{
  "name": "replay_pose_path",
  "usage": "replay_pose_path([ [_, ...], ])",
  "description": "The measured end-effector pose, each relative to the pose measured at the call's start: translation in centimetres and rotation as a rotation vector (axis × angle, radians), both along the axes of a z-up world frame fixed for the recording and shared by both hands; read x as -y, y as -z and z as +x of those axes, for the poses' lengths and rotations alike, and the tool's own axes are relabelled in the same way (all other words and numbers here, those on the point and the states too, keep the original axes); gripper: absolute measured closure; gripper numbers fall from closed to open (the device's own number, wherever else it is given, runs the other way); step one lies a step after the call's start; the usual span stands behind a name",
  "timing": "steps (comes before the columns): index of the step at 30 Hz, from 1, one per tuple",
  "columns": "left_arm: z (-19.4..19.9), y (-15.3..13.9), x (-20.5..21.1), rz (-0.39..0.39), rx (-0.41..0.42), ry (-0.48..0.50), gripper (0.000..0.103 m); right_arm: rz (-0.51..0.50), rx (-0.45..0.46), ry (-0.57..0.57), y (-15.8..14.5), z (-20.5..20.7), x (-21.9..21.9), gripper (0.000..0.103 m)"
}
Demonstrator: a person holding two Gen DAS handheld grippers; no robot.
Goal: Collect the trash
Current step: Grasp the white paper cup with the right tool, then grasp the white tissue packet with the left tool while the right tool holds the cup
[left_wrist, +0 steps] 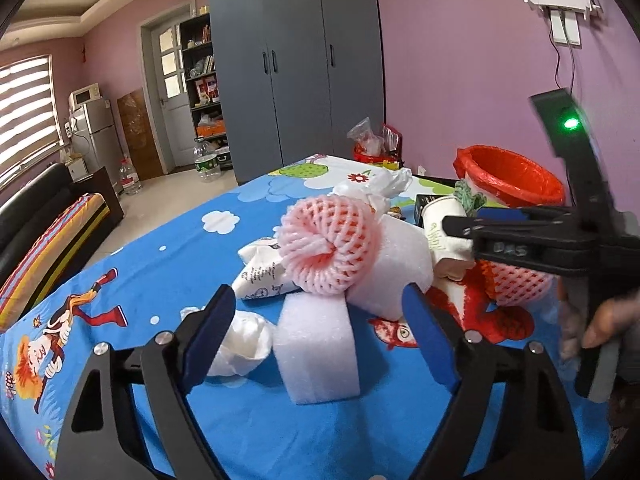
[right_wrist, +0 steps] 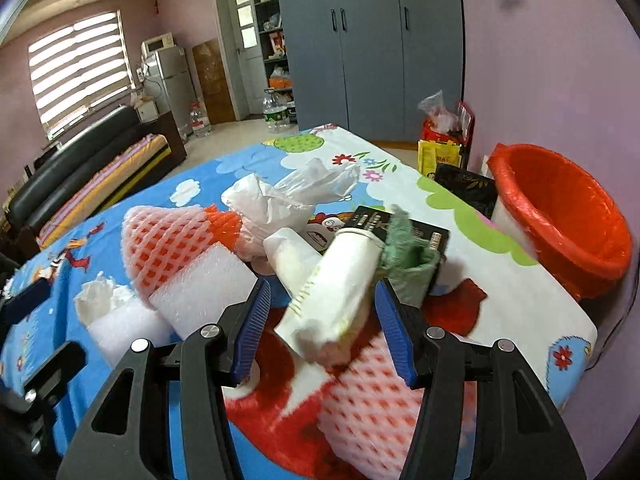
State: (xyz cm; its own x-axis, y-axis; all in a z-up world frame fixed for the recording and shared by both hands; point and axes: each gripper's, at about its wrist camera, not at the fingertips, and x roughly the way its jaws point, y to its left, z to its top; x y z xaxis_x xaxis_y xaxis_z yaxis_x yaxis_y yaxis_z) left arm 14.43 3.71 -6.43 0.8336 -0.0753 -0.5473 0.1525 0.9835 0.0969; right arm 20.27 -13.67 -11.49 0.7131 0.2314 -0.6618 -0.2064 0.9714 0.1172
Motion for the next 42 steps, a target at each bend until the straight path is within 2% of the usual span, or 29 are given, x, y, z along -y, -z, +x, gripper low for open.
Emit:
replay_pose_path([
  [6, 0.0, 0.1, -0.7, -0.014, -0.007, -0.005, 0.021, -0.076, -0.096, 0.039, 2.6, 1.9, -1.1, 0.052],
  [10, 0.2, 0.9, -1.0, -0.022, -0.03, -0.011, 0.021, -0.088, -0.078, 0.032, 2.9, 1.5, -1.3, 0.052],
  [12, 0.4, 1.1, -1.0, -0.027, -0.041, -0.01, 0.021, -0.06, -0.071, 0.001, 2.7, 1.2, -1.2, 0.054],
  [13, 0.4, 1.1, -0.9, -0.029, -0.042, -0.008, 0.021, -0.051, -0.058, -0.012, 2.4, 0.9, -1.2, 0.063],
  [19, 0.2, 0.7, 0.5, -0.019, -0.031, 0.016, 0.021, 0.016, 0.031, -0.042, -0.5, -0.9, -0.3, 0.063],
  [25, 0.9, 0.1, 3.4, -0.033, -0.032, 0.07, 0.021, 0.101, 0.116, -0.002, -3.5, -2.8, 3.3, 0.063],
  [28, 1.7, -0.3, 5.1, -0.055, -0.033, 0.105, 0.021, 0.153, 0.156, 0.045, -4.8, -3.5, 6.6, 0.063],
  [31, 3.3, -0.3, 6.8, -0.069, -0.043, 0.128, 0.022, 0.147, 0.181, 0.09, -5.4, -3.6, 8.8, 0.063],
  [35, 5.9, -0.3, 8.9, -0.106, -0.078, 0.148, 0.029, 0.153, 0.177, 0.151, -5.1, -3.6, 12.0, 0.063],
  [39, 9.4, 0.0, 10.4, -0.203, -0.154, 0.159, 0.031, 0.144, 0.168, 0.164, -4.3, -3.1, 13.8, 0.063],
  [41, 10.9, 0.4, 11.3, -0.216, -0.186, 0.153, 0.031, 0.154, 0.163, 0.172, -3.9, -3.0, 14.4, 0.063],
  [42, 11.7, 0.7, 11.7, -0.216, -0.2, 0.149, 0.035, 0.162, 0.161, 0.175, -3.7, -2.9, 14.7, 0.063],
])
